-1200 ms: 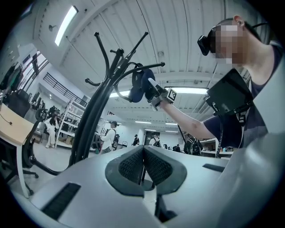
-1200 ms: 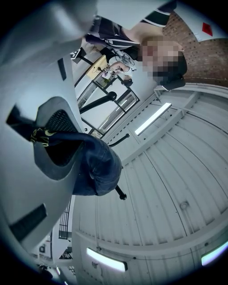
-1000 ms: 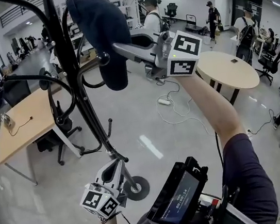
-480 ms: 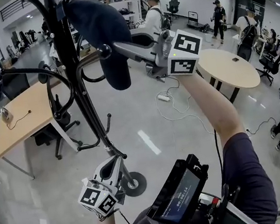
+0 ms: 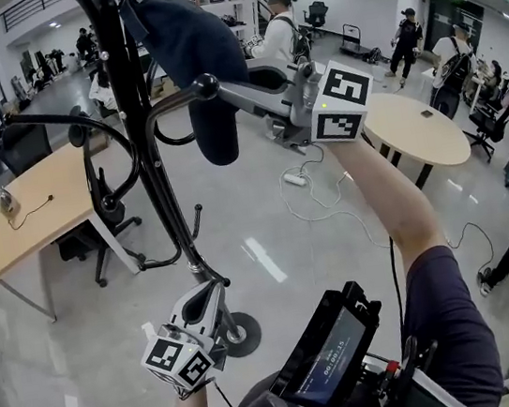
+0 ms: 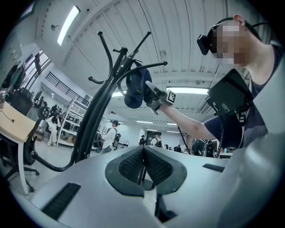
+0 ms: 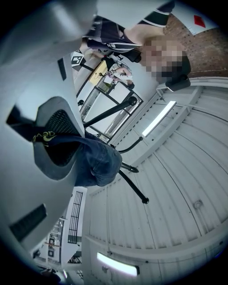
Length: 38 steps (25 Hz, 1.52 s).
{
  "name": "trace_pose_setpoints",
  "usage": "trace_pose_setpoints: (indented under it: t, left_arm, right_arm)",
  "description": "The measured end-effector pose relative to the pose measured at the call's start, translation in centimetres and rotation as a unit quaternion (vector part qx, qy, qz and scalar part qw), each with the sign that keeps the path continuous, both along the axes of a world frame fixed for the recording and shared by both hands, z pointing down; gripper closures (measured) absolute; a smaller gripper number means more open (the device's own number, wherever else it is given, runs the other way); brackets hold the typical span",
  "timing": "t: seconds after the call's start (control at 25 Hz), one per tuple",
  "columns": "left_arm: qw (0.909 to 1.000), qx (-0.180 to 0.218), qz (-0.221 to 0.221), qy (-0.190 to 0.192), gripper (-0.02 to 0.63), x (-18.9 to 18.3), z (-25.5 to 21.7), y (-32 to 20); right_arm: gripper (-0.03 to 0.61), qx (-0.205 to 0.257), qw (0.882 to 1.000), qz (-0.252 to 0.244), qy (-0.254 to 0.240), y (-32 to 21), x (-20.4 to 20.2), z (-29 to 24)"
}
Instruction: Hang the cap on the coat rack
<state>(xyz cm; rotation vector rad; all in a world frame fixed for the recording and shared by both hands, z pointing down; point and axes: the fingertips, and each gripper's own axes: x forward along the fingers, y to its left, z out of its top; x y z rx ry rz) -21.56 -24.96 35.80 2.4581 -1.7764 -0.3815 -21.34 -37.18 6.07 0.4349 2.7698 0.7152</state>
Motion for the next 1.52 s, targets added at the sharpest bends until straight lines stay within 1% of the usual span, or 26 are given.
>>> trace_pose_setpoints:
  t: [0.16, 0.36, 0.4, 0.48, 0.68, 0.8, 0.92, 1.0, 1.16, 1.32, 1.44, 1.52]
  left_arm:
    - [1.0000, -0.001, 0.000, 0.002, 0.606, 0.1, 0.7, 0.2]
    - [1.0000, -0.002, 0.003, 0.001, 0.606, -0.5, 0.3, 0.7]
    - [1.0000, -0.002, 0.004, 0.000, 0.606, -0.4, 0.4, 1.2]
    - [1.0000, -0.002, 0.004, 0.001, 0.606, -0.1, 0.6, 1.9]
    - [0.9999, 0.006, 0.009, -0.001, 0.606, -0.1, 1.0, 2.0]
    - [0.9998, 0.005, 0.016, -0.006, 0.606, -1.0, 1.8, 2.8]
    - [0.9993, -0.015, 0.033, 0.006, 0.606, -1.3, 2.1, 3.6]
    - [0.9988, -0.021, 0.044, 0.010, 0.606, -1.2, 2.2, 3.3]
    - [0.9969, -0.033, 0.070, 0.014, 0.606, -0.8, 2.5, 2.4]
    - [0.9944, -0.043, 0.094, 0.022, 0.606, -1.0, 2.1, 2.0]
    - [0.9923, -0.050, 0.109, 0.031, 0.606, -0.5, 3.3, 2.8]
    - [0.9916, -0.049, 0.115, 0.032, 0.606, 0.3, 4.4, 3.5]
  right_arm:
    - [0.561, -0.019, 1.000, 0.003, -0.007, -0.3, 0.2, 0.7]
    - [0.558, -0.061, 0.998, 0.021, -0.024, -1.3, 0.5, 0.5]
    - [0.546, -0.069, 0.997, 0.025, -0.031, -1.2, 0.9, 0.6]
    - [0.502, -0.086, 0.995, 0.038, -0.039, -1.2, 2.0, 1.0]
    - [0.483, -0.112, 0.990, 0.082, -0.033, -3.1, 3.8, 3.5]
    - [0.483, -0.119, 0.986, 0.111, -0.022, -2.5, 4.0, 5.3]
    - [0.483, -0.145, 0.979, 0.144, 0.010, -2.5, 4.0, 7.9]
    - [0.483, -0.159, 0.975, 0.153, 0.035, -2.6, 3.7, 9.6]
    - [0.485, -0.187, 0.968, 0.155, 0.069, -1.9, 3.8, 12.7]
    - [0.485, -0.214, 0.961, 0.152, 0.081, -0.7, 3.9, 13.8]
    - [0.489, -0.232, 0.957, 0.149, 0.088, 1.4, 5.1, 15.7]
    - [0.525, -0.242, 0.956, 0.141, 0.091, 3.4, 6.2, 17.4]
